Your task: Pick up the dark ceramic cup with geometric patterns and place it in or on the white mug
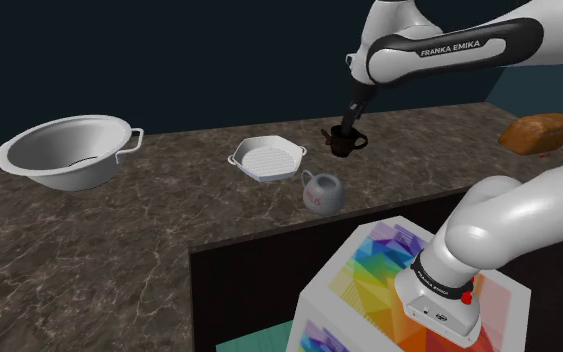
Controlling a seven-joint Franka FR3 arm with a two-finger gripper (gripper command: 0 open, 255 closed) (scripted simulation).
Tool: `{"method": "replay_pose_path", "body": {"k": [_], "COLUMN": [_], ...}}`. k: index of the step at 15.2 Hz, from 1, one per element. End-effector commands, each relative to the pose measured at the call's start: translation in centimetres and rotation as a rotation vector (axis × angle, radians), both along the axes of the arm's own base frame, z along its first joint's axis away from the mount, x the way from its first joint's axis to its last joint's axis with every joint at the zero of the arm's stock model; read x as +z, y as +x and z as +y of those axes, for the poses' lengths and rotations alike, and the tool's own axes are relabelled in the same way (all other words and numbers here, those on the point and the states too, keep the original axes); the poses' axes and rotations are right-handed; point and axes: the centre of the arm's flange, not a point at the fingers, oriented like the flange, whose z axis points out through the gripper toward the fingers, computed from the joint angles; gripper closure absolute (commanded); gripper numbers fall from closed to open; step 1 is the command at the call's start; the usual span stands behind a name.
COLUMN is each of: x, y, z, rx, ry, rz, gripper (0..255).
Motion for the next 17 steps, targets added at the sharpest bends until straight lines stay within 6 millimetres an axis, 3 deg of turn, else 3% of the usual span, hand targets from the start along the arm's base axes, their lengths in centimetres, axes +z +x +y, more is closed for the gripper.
{"method": "replay_pose_path", "body": {"k": [1,10,17], "x": [-1.9,-10.0,-13.6], "y": [1.5,6.4,6.8], "z": [-1.6,-8.0,-8.6], "rx": [0.004,0.015,0.015], "ry": [-0.006,-0.029,-0.029], "rz": [0.000,0.011,0.011], "gripper": [0,0,0]}}
